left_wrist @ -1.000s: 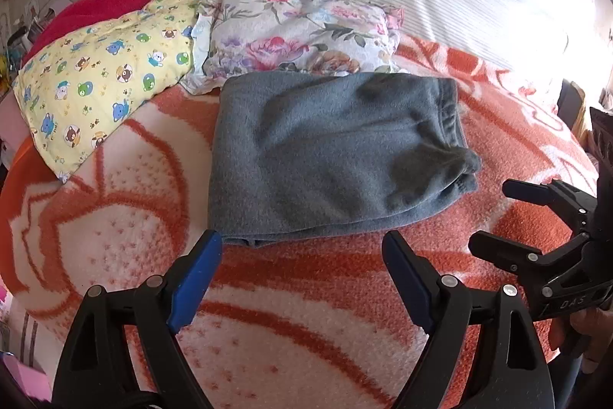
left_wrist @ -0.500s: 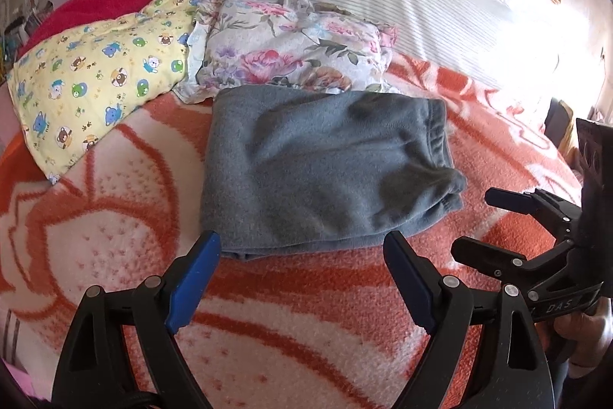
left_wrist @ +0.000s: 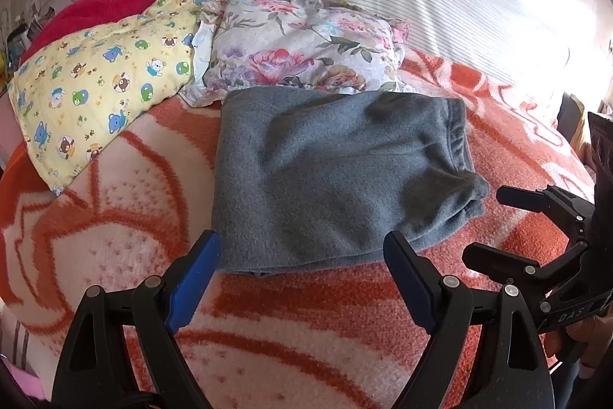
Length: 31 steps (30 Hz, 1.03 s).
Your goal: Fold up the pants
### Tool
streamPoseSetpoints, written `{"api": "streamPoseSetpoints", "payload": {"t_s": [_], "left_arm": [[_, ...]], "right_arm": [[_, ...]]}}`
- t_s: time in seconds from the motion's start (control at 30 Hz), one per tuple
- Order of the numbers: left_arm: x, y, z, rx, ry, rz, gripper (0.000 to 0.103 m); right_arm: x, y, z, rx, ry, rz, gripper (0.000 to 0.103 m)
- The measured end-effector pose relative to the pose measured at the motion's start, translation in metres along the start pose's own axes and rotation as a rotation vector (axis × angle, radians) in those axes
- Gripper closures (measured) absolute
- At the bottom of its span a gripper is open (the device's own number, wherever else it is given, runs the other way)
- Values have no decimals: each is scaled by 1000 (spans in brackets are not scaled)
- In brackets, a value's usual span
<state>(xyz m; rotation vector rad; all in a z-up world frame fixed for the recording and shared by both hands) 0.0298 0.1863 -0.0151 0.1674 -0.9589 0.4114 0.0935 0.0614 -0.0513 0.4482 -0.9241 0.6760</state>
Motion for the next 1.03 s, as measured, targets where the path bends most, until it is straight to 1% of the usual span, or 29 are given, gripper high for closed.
{"api": "streamPoseSetpoints", "payload": {"t_s": [0.53, 1.03], "left_arm": [[5, 5, -17, -2, 8, 14, 16], [6, 4, -20, 11, 27, 10, 16]], "right_arm": [[2, -11, -19, 6, 19, -16, 1], [3, -13, -19, 4, 18, -19, 1]]}}
Point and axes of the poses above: each gripper's, at about its wrist camera, not at the fingertips, and z roughly against the way its jaws point, y to its left, x to its top, the point moved 3 cm from there along -z, roughly the way its jaws point, and after that the axes turned 9 degrees about -y, right-handed, at the moved point
